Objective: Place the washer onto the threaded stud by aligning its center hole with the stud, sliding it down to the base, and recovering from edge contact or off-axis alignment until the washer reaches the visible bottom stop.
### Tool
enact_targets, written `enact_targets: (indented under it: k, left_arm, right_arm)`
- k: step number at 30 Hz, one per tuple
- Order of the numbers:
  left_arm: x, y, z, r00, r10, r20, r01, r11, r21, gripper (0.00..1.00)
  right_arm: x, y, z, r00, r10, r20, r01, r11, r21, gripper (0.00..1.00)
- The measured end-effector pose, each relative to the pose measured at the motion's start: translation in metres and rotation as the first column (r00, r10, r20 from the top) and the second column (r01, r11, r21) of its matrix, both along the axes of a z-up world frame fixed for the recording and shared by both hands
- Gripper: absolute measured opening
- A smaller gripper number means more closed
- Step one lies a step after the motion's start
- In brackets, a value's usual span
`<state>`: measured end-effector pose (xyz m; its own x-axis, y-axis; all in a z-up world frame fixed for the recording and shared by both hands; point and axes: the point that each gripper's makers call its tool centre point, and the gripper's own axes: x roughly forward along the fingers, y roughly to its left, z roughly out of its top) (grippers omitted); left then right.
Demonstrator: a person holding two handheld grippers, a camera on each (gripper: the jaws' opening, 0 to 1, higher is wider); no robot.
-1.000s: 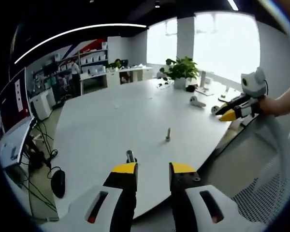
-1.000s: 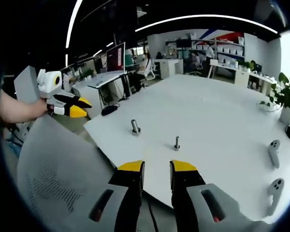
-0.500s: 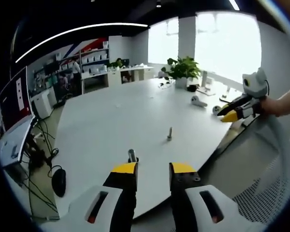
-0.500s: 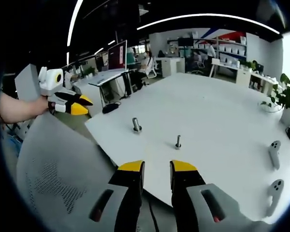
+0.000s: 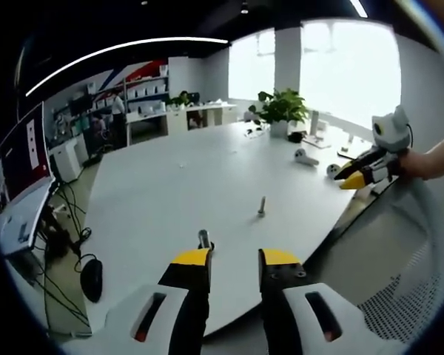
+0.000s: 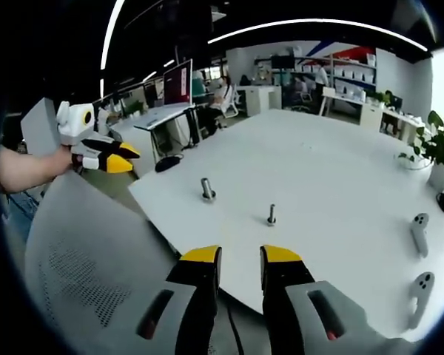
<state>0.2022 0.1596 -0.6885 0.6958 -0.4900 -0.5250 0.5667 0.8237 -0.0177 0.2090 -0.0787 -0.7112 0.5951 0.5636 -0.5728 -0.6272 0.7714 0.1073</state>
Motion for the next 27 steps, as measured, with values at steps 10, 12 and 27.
enact_targets:
  k: [10,12,27]
  left_arm:
    - [0.0010,0.0026,0.0011,1.000,0.011,0.010,-0.011,1.000,-0.004,0.23]
    - [0.0004,0.0026,0.0015,1.000,0.016,0.008,-0.015,1.000,-0.006,0.23]
    - [-0.0008,0.0037,-0.0039,1.000,0.011,-0.008,-0.011,1.000,0.016,0.23]
  right_arm:
    - [0.0010,-0.0012,-0.0003,1.000,-0.005,0.001,0.005,1.000,-0.005,0.23]
    - [-0.0007,0.0000,-0.0020,1.000,0.008,0.001,-0.008,1.000,-0.016,0.23]
    - [-0.0014,-0.0004,-0.0036,1.000,0.010,-0.006,-0.010,1.000,-0.022,0.23]
